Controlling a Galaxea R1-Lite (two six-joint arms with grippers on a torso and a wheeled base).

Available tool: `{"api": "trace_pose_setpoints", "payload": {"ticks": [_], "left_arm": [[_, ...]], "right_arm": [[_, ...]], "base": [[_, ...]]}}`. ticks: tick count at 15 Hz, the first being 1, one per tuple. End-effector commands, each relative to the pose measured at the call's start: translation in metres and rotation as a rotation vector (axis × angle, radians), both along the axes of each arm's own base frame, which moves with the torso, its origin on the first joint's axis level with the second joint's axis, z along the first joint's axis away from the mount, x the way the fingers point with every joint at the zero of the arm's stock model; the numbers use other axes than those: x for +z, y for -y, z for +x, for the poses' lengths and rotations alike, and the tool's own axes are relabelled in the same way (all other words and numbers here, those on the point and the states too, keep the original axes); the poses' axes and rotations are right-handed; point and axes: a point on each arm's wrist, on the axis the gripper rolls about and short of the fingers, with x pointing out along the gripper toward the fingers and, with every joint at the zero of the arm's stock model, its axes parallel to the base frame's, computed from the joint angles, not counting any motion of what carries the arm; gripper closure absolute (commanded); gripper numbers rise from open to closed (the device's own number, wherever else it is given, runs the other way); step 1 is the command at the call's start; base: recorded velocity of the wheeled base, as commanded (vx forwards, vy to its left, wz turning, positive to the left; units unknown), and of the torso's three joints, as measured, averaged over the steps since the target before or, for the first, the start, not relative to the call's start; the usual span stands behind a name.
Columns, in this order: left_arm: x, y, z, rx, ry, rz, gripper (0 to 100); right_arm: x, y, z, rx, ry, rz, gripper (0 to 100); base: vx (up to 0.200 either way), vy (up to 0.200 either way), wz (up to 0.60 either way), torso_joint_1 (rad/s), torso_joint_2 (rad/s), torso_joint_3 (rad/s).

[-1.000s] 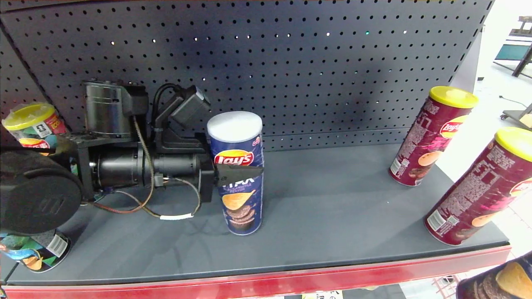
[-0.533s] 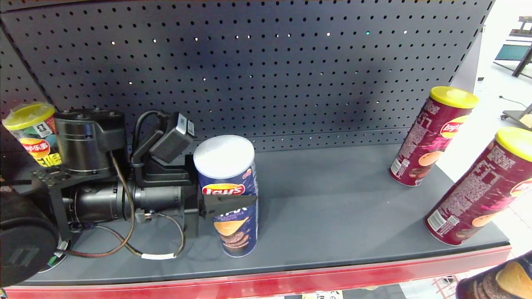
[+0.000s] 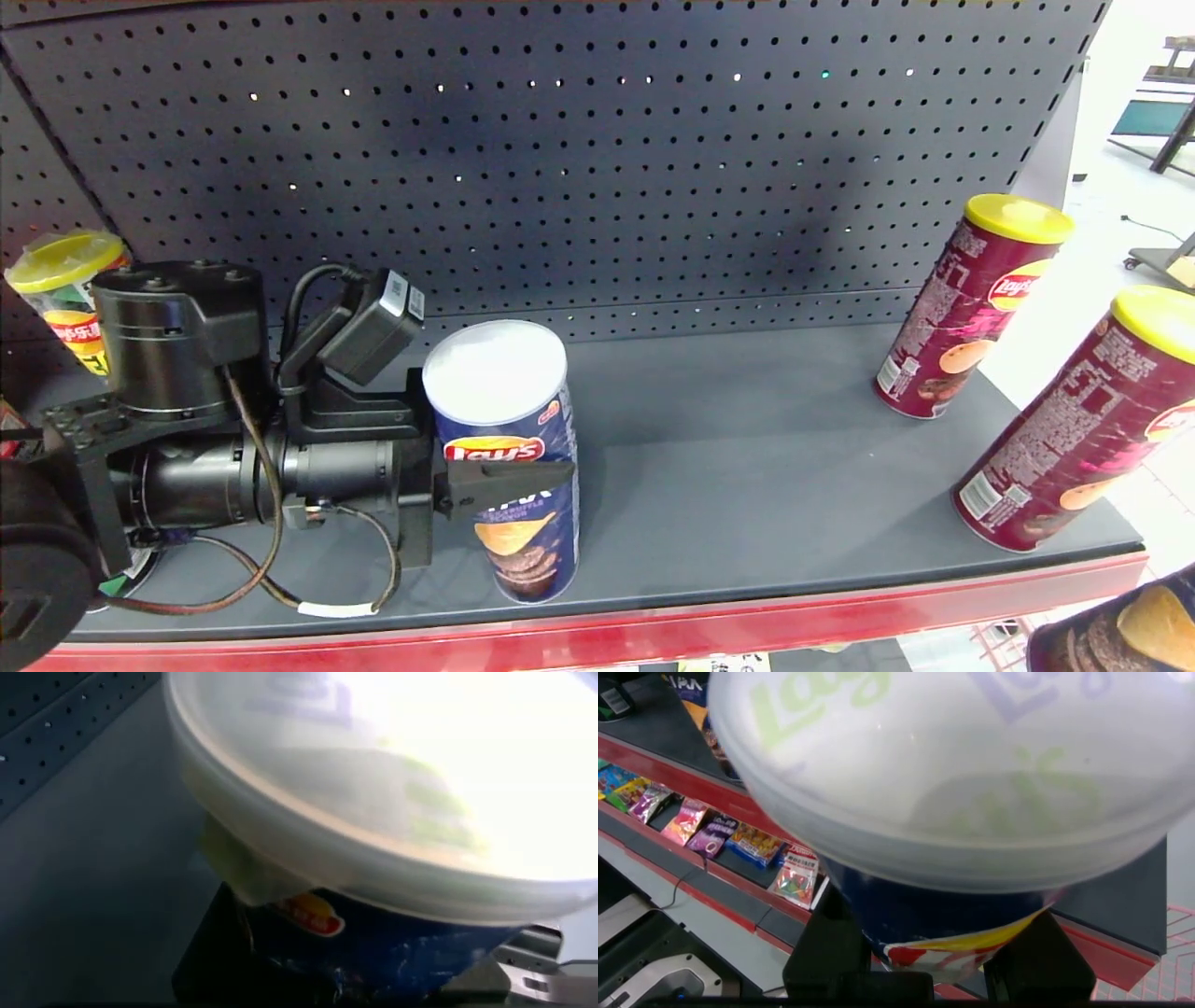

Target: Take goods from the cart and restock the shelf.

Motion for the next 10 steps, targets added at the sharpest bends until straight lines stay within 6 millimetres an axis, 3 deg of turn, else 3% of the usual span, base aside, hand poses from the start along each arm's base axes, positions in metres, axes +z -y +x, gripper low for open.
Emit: {"api": "trace_pose_setpoints", "payload": {"ticks": [1,10], "left_arm": [[0.0025,-0.0006,-0.0056,-0.007,0.007,-0.007,100],[-0.0072,-0.0032,-0.0099,0.0,-0.018,0.015,100]], "right_arm": [[-0.0004,-0.0002,0.0006,0.001,-0.003,-0.002,100],[-0.0004,-0.0004,0.0012,0.001,-0.006,-0.003,100]], "base": [[0.0,0.0,0.0,0.0,0.0,0.0],[0.0,0.0,0.0,0.0,0.0,0.0]]}}
